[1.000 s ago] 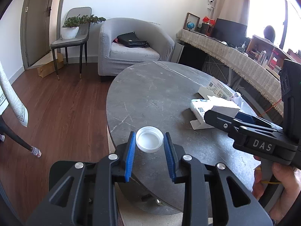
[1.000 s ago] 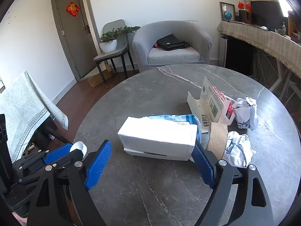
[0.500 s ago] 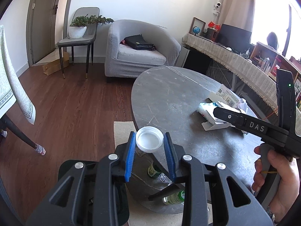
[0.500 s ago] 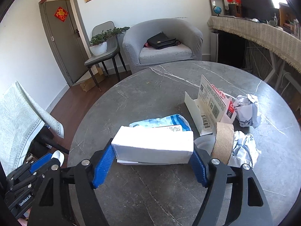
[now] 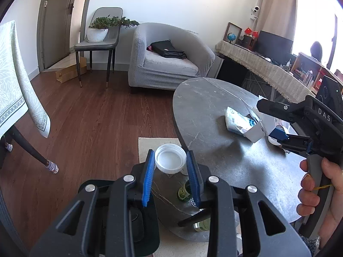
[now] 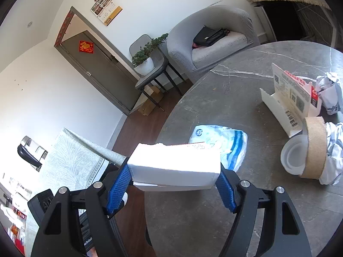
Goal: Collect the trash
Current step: 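Carry the bottle cap and white box over the green bin with both grippers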
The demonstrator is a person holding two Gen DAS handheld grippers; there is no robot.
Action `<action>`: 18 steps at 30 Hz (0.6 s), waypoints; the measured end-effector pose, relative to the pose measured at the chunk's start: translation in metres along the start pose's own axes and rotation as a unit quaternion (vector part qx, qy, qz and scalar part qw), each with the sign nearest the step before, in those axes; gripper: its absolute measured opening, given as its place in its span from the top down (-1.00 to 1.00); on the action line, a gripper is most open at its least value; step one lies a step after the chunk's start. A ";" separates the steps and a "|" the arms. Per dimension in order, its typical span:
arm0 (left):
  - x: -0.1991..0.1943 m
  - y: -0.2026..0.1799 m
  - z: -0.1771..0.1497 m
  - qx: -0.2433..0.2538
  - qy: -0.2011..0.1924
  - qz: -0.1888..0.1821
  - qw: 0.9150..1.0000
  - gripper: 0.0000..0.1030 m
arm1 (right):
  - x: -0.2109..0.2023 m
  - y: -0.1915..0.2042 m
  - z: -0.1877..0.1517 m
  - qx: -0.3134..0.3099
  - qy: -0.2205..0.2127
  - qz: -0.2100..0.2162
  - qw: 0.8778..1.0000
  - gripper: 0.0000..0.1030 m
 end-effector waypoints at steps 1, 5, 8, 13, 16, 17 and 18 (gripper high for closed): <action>-0.001 0.003 0.000 0.000 0.000 0.002 1.000 0.37 | 0.001 0.004 0.000 -0.005 0.000 0.001 1.000 -0.44; -0.003 0.015 -0.003 0.000 0.005 0.014 1.000 0.37 | 0.008 0.024 -0.004 -0.026 0.004 0.011 1.000 -0.44; -0.004 0.028 -0.007 -0.001 0.011 0.025 1.000 0.37 | 0.017 0.036 -0.009 -0.034 0.013 0.019 0.999 -0.44; -0.006 0.053 -0.019 -0.008 0.028 0.043 0.999 0.37 | 0.031 0.055 -0.020 -0.052 0.028 0.027 0.998 -0.44; -0.005 0.072 -0.032 -0.013 0.048 0.055 0.997 0.37 | 0.042 0.069 -0.030 -0.071 0.042 0.032 0.996 -0.44; -0.005 0.078 -0.036 -0.017 0.056 0.059 0.997 0.37 | 0.045 0.075 -0.035 -0.079 0.047 0.036 0.995 -0.44; -0.005 0.085 -0.041 -0.021 0.065 0.062 0.996 0.37 | 0.048 0.079 -0.039 -0.087 0.052 0.038 0.994 -0.44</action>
Point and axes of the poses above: each gripper's, at about its wrist camera, not at the fingertips, and x roughly the way its jaws point, y to its left, z to its top, the point moved 6 cm from there along x, roughly the way its jaws point, and after that the axes turned 10 degrees about -y, right-handed, at the moved point
